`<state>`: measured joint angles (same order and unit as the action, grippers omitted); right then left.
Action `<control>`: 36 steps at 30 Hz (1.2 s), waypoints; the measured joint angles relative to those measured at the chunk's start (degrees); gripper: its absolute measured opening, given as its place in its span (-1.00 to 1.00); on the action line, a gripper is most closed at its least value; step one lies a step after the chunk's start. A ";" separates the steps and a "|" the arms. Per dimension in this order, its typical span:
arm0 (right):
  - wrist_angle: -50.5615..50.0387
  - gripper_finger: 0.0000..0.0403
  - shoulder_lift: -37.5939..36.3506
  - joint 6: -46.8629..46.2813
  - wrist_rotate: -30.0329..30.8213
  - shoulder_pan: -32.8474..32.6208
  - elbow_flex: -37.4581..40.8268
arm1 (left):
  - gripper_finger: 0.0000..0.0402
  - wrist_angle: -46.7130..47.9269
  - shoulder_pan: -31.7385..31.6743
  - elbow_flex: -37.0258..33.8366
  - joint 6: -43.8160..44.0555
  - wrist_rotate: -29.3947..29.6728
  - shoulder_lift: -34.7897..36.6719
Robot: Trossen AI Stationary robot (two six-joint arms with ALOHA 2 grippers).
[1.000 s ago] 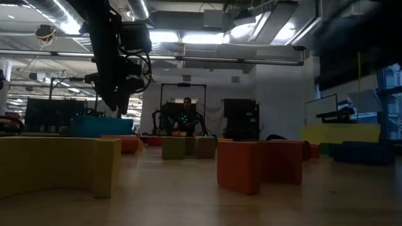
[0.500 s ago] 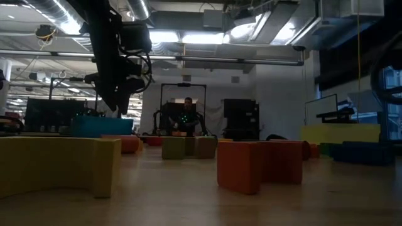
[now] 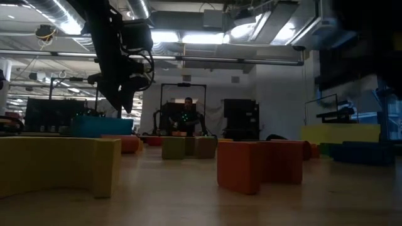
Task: Sort blocks by size
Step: Put the orange game piece into the yellow bin
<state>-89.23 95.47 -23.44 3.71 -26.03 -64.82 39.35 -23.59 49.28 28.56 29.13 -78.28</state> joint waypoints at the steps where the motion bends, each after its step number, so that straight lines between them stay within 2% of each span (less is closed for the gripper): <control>1: 0.46 0.04 -0.81 3.20 1.52 1.46 0.00 | 0.02 -0.02 0.00 0.00 0.00 0.02 0.00; 4: 2.40 0.04 -3.40 14.04 7.91 4.88 0.00 | 0.02 0.05 0.00 0.00 0.00 0.02 0.00; 7: 8.56 0.04 -5.19 24.13 12.52 7.70 0.00 | 0.02 0.05 0.00 0.00 0.00 0.02 0.00; 14: 25.98 0.04 -4.58 48.74 9.78 13.52 0.98 | 0.02 0.06 0.00 0.00 0.00 0.02 0.00; 20: 30.36 0.04 -3.78 68.39 9.66 16.53 5.46 | 0.02 0.14 -0.01 -0.01 0.00 0.02 0.00; 25: 37.70 0.04 -3.75 76.45 13.86 16.29 8.51 | 0.02 0.14 0.00 -0.02 0.00 0.02 0.00; 32: 43.02 0.04 -3.75 83.41 14.75 16.36 11.63 | 0.02 0.14 -0.02 -0.02 0.00 0.02 0.00; 36: 45.94 0.04 -3.75 83.95 14.73 16.36 13.32 | 0.02 0.09 -0.01 -0.02 0.00 0.03 0.00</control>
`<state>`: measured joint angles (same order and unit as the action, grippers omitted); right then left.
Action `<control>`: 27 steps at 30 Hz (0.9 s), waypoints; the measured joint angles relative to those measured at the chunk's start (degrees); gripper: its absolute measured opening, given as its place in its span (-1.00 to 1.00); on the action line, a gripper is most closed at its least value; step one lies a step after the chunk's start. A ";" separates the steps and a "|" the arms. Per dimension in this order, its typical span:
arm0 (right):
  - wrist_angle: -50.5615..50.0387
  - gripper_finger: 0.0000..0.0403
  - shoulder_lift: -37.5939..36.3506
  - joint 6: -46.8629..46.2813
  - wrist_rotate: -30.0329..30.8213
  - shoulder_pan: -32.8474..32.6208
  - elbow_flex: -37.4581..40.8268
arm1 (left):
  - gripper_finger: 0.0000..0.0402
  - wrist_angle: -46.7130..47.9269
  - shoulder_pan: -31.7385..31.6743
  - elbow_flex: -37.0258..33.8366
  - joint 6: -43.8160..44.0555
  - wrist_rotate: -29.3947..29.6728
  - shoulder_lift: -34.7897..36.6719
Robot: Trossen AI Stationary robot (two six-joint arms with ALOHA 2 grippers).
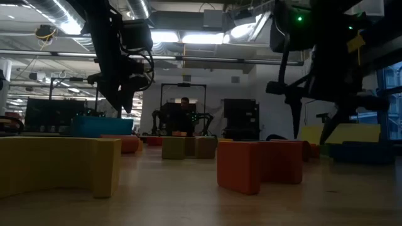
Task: Sort blocks by size
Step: Put the orange game piece into the yellow bin
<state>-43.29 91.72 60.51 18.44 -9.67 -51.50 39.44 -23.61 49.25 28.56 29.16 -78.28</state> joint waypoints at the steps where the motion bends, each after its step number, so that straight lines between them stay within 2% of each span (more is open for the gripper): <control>1: 0.80 0.04 0.00 0.12 0.00 0.00 0.24 | 0.02 0.00 0.01 0.00 0.00 0.01 0.00; 8: 6.40 0.04 0.04 0.28 -0.12 0.08 1.86 | 0.02 -0.04 -0.01 0.00 0.01 0.00 0.00; 16: 7.82 0.02 0.31 -2.05 -2.61 2.81 4.25 | 0.02 -0.04 0.00 0.00 0.01 0.01 0.00; 23: 9.67 -0.35 0.28 -10.32 -3.00 5.98 4.16 | 0.02 -0.06 0.01 0.00 0.02 0.01 0.00; 27: 8.97 -0.35 0.28 -15.14 -3.00 7.21 3.81 | 0.02 -0.09 0.01 -0.02 0.02 0.01 0.00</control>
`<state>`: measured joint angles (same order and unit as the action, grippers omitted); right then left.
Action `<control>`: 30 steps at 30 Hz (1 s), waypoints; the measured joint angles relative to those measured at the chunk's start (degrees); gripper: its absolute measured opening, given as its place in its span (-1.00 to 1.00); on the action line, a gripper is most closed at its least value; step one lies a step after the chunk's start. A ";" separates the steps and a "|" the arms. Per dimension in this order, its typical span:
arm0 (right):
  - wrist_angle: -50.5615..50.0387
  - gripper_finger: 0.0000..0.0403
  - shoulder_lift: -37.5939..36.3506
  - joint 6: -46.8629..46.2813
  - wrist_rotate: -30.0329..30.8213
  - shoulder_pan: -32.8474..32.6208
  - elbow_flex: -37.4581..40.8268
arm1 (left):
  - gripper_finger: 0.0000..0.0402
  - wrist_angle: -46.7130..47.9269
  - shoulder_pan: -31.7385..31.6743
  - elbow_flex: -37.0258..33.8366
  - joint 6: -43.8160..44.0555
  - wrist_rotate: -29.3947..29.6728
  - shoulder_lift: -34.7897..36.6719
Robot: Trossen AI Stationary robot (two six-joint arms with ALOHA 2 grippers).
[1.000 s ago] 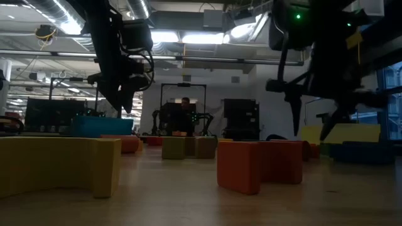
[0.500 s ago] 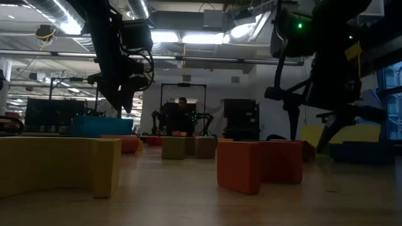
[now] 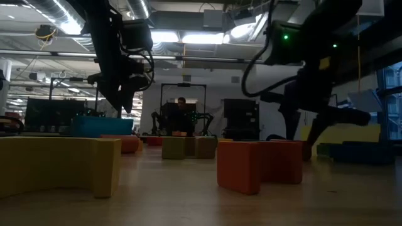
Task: Sort blocks by size
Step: Put the orange game piece into the yellow bin
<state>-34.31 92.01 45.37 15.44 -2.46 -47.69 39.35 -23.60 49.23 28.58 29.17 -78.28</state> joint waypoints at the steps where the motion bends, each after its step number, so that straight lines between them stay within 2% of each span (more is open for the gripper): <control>1: -0.43 -0.35 0.02 -1.28 0.02 0.18 -0.35 | 0.02 0.02 -0.02 0.00 0.00 0.00 0.00; 4: -2.10 -0.35 0.02 -4.66 0.40 0.40 -2.74 | 0.02 0.00 0.00 0.00 0.00 -0.02 0.01; 12: -15.04 -0.35 0.02 -9.20 2.15 0.35 -11.77 | 0.02 0.02 -0.01 0.00 0.00 0.00 0.00; 18: -24.04 -0.35 -1.12 -12.78 3.45 2.67 -13.72 | 0.02 0.02 0.00 0.00 0.00 0.00 0.00; 25: -29.80 -0.35 -8.40 -15.65 3.56 7.86 -13.72 | 0.02 0.01 0.00 0.00 0.00 -0.02 0.00; 30: -30.30 -0.35 -15.96 -18.42 3.84 14.52 -12.27 | 0.02 0.02 0.00 0.00 0.00 0.00 0.00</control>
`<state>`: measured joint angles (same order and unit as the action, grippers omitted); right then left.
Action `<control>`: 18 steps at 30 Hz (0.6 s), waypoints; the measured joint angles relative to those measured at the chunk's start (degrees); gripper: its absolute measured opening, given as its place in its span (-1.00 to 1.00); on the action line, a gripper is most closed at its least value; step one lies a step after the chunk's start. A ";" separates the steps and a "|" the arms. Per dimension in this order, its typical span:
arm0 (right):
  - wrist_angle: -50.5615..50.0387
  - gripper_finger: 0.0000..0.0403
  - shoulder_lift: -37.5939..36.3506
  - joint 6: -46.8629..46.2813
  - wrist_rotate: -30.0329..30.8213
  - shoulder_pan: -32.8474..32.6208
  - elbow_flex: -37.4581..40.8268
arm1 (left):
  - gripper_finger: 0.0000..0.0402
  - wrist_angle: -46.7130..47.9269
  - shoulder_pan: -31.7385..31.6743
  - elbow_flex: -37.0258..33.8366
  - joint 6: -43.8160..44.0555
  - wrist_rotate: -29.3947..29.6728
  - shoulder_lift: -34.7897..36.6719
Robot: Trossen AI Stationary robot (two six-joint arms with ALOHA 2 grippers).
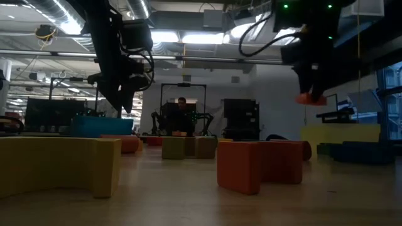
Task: Sort blocks by size
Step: Put the orange game piece into the yellow bin
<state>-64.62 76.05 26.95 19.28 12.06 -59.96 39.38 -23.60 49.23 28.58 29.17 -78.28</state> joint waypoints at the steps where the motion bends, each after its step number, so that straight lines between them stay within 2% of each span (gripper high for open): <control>1: 0.02 -0.35 -1.42 -0.03 0.30 1.43 0.89 | 0.02 0.00 0.00 0.00 0.00 -0.02 0.00; 5: -0.04 -0.32 -5.23 -0.02 2.67 7.40 5.89 | 0.02 -0.01 0.00 0.00 0.00 -0.01 0.00; 10: 0.63 -0.27 -6.51 0.62 1.40 13.52 10.21 | 0.02 -0.02 0.00 0.00 0.00 0.00 0.00; 18: 2.62 -0.09 -6.36 0.49 2.04 17.37 11.34 | 0.02 -0.02 0.00 0.00 0.00 0.00 0.00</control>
<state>-61.99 69.69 27.44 21.32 29.43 -48.62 39.35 -23.60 49.23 28.58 29.16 -78.28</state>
